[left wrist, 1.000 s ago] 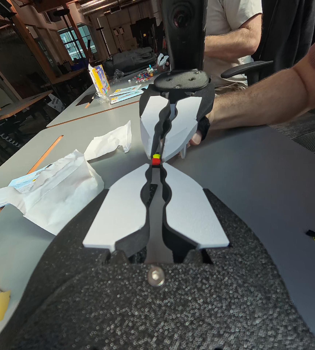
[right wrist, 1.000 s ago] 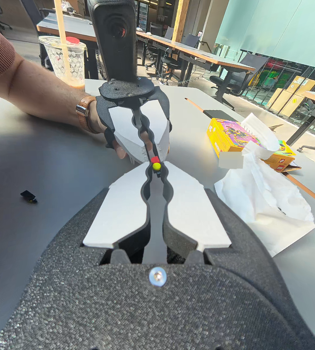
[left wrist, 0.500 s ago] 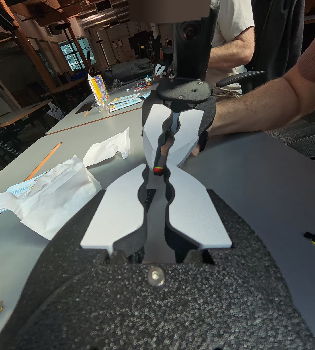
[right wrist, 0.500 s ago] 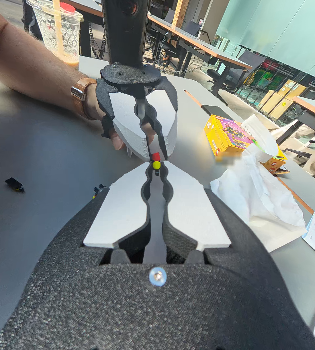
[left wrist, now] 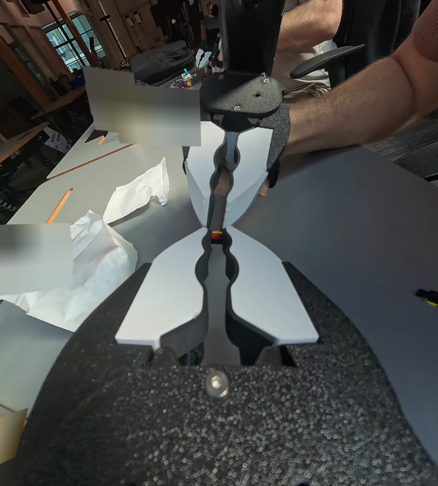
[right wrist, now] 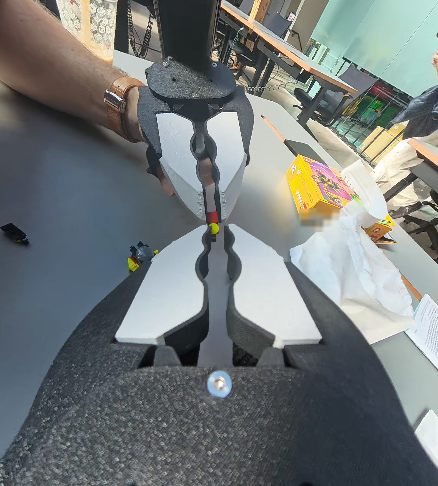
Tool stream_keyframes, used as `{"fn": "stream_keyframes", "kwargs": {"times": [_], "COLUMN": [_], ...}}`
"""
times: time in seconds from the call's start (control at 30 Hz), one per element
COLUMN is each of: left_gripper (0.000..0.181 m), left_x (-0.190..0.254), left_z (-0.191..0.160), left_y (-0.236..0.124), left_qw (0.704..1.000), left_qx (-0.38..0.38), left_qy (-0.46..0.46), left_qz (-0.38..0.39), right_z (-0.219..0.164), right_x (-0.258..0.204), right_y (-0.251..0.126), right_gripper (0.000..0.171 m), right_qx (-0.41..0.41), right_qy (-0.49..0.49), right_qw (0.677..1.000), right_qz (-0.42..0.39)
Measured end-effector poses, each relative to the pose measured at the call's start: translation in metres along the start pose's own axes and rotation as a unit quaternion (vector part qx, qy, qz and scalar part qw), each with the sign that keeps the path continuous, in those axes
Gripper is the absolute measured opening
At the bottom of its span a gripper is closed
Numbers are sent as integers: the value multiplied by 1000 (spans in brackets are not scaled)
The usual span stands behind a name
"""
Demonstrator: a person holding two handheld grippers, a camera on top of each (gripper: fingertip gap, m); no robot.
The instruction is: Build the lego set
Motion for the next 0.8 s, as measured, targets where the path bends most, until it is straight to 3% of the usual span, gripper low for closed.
{"fn": "stream_keyframes", "kwargs": {"times": [0.8], "left_gripper": [7], "left_x": [6], "left_z": [-1], "left_y": [2], "left_qw": [999], "left_qx": [-15], "left_qy": [22], "left_qz": [-18], "right_z": [-4], "right_x": [-6], "right_y": [7], "right_gripper": [8], "right_qx": [-35], "right_qy": [-23], "right_qw": [999], "right_qz": [19]}}
Point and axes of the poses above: each gripper's, where its closed fingertips meet, y out along the fingers, z out of its top, x = y × z across the jaws, the point moved 8 cm from there along -y, back along the fingers, and after that the axes turned 14 degrees about z, right-handed, at the moved point
